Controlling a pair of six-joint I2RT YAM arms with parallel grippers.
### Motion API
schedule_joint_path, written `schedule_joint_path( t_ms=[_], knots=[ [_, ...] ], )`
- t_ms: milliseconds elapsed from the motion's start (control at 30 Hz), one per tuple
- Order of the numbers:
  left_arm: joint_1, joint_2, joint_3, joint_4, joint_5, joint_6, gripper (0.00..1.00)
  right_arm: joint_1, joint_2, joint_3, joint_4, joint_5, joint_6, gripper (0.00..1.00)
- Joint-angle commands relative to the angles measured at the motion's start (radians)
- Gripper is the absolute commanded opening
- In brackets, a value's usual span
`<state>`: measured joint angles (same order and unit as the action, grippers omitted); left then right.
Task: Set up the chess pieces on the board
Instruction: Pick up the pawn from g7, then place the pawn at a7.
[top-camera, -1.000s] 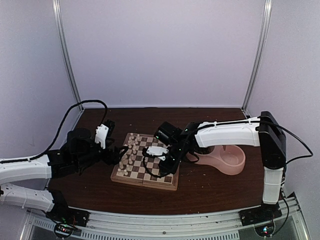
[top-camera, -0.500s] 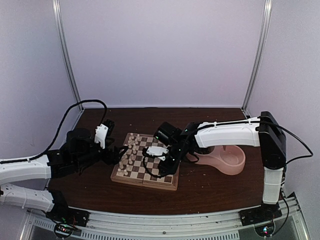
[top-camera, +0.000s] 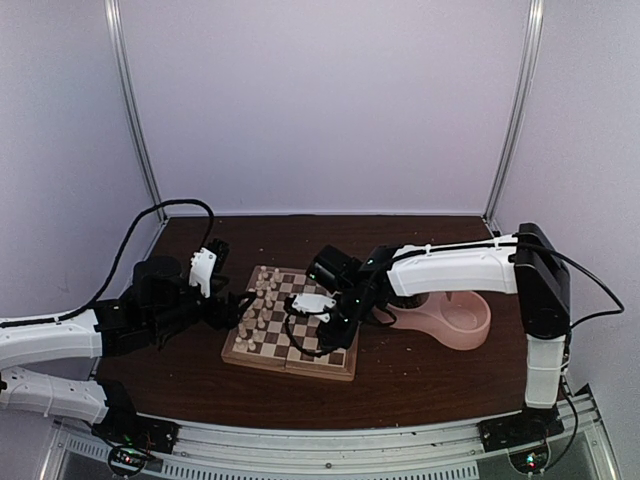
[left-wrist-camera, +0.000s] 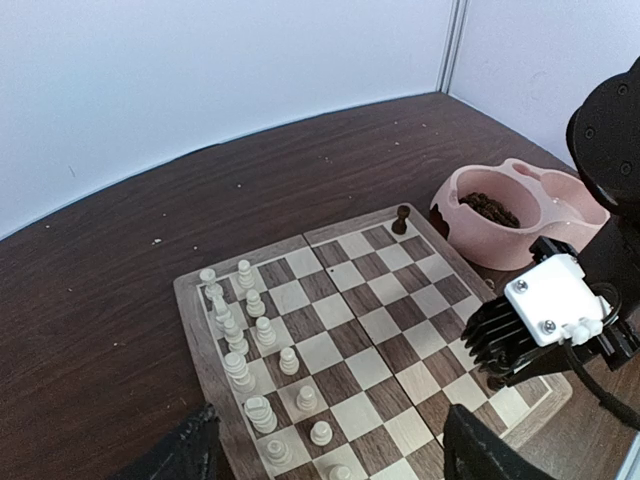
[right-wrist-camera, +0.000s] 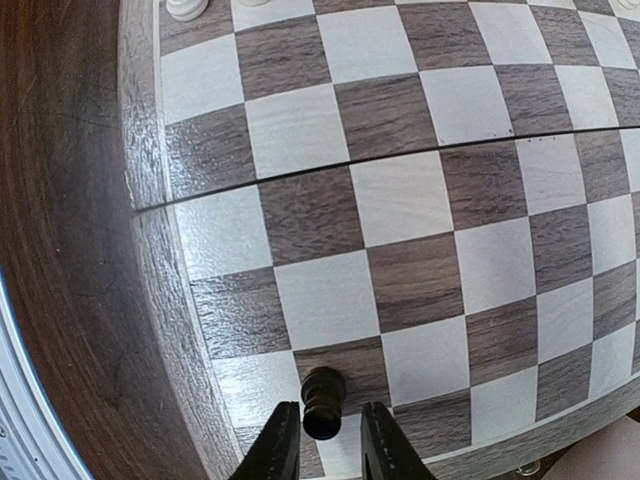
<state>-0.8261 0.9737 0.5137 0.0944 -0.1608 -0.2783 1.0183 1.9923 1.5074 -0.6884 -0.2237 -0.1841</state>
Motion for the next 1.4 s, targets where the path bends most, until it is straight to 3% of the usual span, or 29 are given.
schedule_joint_path(
  t_ms=[0, 100, 333, 633, 933, 1133, 1367],
  knots=[
    [0.002, -0.013, 0.022, 0.019, -0.01, 0.011, 0.77, 0.011, 0.021, 0.032, -0.012, 0.025, -0.003, 0.19],
    [0.002, -0.014, 0.02, 0.019, -0.01, 0.011, 0.77, 0.012, 0.016, 0.029, -0.009, 0.032, -0.002, 0.11],
    [0.002, -0.015, 0.02, 0.018, -0.012, 0.013, 0.77, 0.007, -0.074, -0.043, 0.09, 0.13, 0.028, 0.04],
    [0.002, -0.013, 0.02, 0.019, -0.013, 0.013, 0.77, -0.034, -0.171, -0.154, 0.292, 0.286, 0.114, 0.05],
    [0.003, -0.085, -0.028, 0.041, -0.079, 0.007, 0.74, -0.069, -0.143, -0.176, 0.42, 0.45, 0.182, 0.01],
    [0.002, -0.096, -0.039, 0.047, -0.096, 0.008, 0.75, -0.096, -0.113, -0.102, 0.374, 0.441, 0.248, 0.02],
    [0.002, -0.059, -0.025, 0.043, -0.096, 0.009, 0.75, -0.141, 0.034, 0.094, 0.245, 0.375, 0.313, 0.03]
  ],
)
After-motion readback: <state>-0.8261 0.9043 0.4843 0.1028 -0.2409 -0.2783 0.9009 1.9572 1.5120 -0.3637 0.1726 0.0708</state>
